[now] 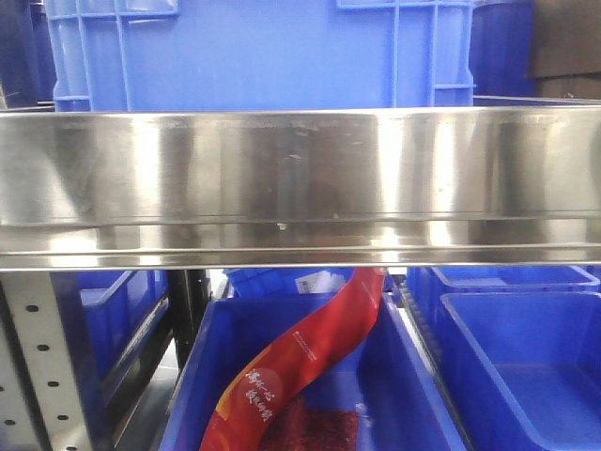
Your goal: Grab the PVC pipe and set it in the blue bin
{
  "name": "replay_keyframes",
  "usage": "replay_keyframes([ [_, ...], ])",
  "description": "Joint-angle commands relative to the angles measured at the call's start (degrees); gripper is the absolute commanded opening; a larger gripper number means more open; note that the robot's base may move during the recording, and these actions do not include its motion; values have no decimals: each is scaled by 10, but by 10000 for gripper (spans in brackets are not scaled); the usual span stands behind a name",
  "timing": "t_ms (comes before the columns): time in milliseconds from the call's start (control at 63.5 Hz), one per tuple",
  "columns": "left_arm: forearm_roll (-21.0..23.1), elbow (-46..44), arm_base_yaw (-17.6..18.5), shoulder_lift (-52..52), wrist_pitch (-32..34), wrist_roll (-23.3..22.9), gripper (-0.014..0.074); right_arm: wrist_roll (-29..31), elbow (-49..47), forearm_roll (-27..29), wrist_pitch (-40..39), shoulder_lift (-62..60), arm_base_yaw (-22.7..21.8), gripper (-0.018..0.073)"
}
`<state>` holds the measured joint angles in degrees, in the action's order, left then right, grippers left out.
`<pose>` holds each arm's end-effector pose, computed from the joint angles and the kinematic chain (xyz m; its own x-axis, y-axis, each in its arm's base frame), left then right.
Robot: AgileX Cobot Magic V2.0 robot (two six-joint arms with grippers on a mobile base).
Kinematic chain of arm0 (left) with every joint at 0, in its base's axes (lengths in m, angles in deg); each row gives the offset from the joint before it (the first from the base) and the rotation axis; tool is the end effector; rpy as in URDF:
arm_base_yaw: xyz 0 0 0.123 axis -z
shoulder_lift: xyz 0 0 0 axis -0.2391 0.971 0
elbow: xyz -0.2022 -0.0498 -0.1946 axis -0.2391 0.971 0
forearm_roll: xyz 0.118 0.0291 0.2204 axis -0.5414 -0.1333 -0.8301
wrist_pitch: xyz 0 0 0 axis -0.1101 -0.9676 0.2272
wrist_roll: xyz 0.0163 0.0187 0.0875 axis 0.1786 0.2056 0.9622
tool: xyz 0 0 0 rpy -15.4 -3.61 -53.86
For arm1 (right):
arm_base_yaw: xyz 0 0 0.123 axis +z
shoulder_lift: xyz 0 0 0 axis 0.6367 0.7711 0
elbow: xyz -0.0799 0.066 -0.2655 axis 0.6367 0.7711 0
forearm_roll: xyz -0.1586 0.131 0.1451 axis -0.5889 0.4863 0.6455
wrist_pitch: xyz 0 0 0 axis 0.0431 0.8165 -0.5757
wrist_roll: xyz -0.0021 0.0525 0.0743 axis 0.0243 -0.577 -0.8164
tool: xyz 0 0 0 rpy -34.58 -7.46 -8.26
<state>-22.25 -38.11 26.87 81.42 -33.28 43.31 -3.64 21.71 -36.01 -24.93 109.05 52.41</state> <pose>0.1041 -0.0246 0.3803 0.0156 -0.0982 -0.9950 0.2336 0.9680 -0.0919 0.1143 0.0297 0.3678 -0.0440 0.1293 -0.9906 -0.2560 0.9570 0.1363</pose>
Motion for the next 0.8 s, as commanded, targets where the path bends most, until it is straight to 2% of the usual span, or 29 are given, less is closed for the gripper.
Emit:
replay_keyframes([
  [0,4,0,-3,-4,9,-2,-111,6,14,-21,-45,-12,-4,-168],
  [110,4,0,-3,-4,9,-2,-111,-30,61,-55,-98,-48,-26,-168],
  [205,4,0,-3,-4,9,-2,-111,-88,98,-90,-74,-94,-73,-168],
  [299,4,0,-3,-4,9,-2,-111,-90,129,-139,-33,-145,-129,-168],
  [394,4,0,-3,-4,9,-2,-111,-90,162,-143,-15,-191,-165,-168],
  [646,4,0,-3,-4,9,-2,-111,-90,293,-143,-35,-299,-173,-168],
  [724,4,0,-3,-4,9,-2,-111,-90,334,-143,-58,-326,-172,-168],
  [787,4,0,-3,-4,9,-2,-111,-90,366,-143,-123,-326,-171,-168],
])
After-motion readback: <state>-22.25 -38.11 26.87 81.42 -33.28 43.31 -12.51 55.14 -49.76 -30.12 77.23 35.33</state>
